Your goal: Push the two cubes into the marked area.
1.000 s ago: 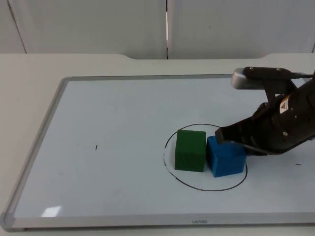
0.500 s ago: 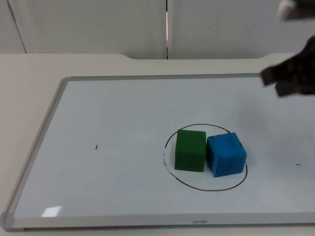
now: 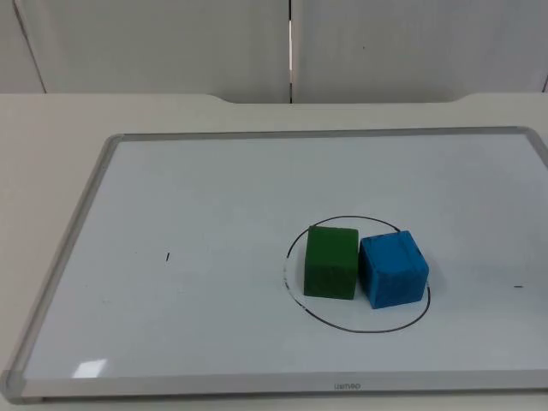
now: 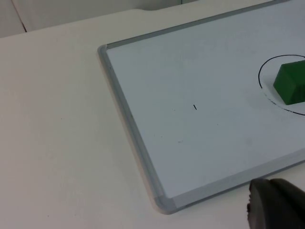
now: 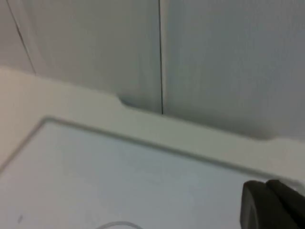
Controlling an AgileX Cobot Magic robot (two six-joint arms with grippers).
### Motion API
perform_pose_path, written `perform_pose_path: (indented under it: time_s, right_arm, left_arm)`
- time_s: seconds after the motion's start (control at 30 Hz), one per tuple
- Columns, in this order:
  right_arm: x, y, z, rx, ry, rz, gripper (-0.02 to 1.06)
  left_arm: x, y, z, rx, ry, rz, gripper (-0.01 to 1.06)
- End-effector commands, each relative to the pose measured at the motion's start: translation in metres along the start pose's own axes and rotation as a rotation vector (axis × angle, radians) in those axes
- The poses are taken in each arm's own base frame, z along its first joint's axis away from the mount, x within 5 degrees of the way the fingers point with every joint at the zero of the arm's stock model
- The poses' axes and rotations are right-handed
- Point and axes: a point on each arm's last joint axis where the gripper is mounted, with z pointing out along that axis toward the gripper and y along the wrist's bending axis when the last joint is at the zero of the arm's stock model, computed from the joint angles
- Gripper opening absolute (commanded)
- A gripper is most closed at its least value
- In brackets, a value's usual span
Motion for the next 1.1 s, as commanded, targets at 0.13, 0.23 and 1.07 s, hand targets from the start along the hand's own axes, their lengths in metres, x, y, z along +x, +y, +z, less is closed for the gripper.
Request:
perform_pose_path:
  time_s: [0.13,0.23,1.07]
  right_arm:
    - [0.000,-0.005,-0.066,0.019,-0.077,0.000,0.00]
    - [0.006,-0.007,-0.079,0.027,-0.055,0.002,0.00]
    - [0.105,-0.015,-0.149,0.054,0.009,-0.057,0.00]
  left_arm:
    - [0.000,0.000,0.001,-0.005,-0.009,-0.003,0.00]
    - [0.000,0.000,0.001,-0.005,-0.009,-0.003,0.00]
    - [0.000,0.000,0.001,-0.005,-0.009,-0.003,0.00]
